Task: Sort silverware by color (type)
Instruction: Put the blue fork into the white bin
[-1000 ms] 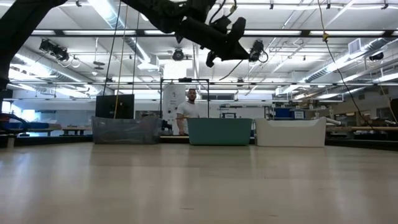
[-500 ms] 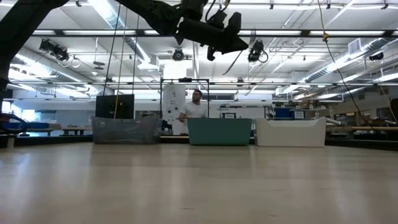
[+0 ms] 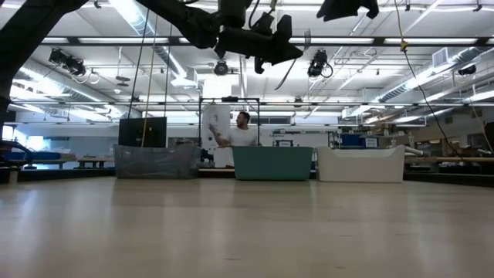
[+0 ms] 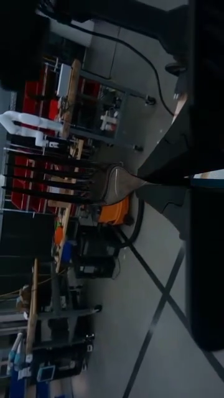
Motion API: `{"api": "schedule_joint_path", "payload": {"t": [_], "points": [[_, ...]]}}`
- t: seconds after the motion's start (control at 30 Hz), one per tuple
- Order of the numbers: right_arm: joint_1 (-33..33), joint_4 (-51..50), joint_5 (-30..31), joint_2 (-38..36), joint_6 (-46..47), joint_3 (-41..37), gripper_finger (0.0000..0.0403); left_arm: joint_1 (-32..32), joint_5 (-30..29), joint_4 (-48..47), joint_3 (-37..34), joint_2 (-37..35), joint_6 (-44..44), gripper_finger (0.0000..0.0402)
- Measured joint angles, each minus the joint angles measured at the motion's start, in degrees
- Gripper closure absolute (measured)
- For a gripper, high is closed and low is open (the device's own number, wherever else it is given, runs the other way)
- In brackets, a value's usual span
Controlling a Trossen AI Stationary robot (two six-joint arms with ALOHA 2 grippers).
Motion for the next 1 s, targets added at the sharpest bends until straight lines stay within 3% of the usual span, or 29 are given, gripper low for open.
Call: {"api": "schedule_joint_path", "payload": {"t": [0.17,0.5,0.57,0.7,1.0], "points": [[-2.36,-0.04,-0.26,3.44,5.9,0.0,0.0277,0.4,0.34,0.31,0.0,-0.02,-0.13,0.0383],[-11.05,0.17,-8.14,5.73,22.02,-0.06,0.0275,0.38,1.65,1.53,0.0,0.0,0.05,0.0382],[-13.41,1.33,-12.0,5.3,24.14,-0.09,0.0274,0.62,1.64,2.48,0.0,0.0,0.01,0.0382],[-17.36,5.77,-20.6,5.38,25.7,-0.09,0.0275,1.16,1.53,3.02,0.02,0.0,-0.05,0.0382],[-19.92,8.84,-26.33,7.91,25.75,0.0,0.0275,2.05,3.09,2.81,0.02,0.0,-0.39,0.0382]]}}
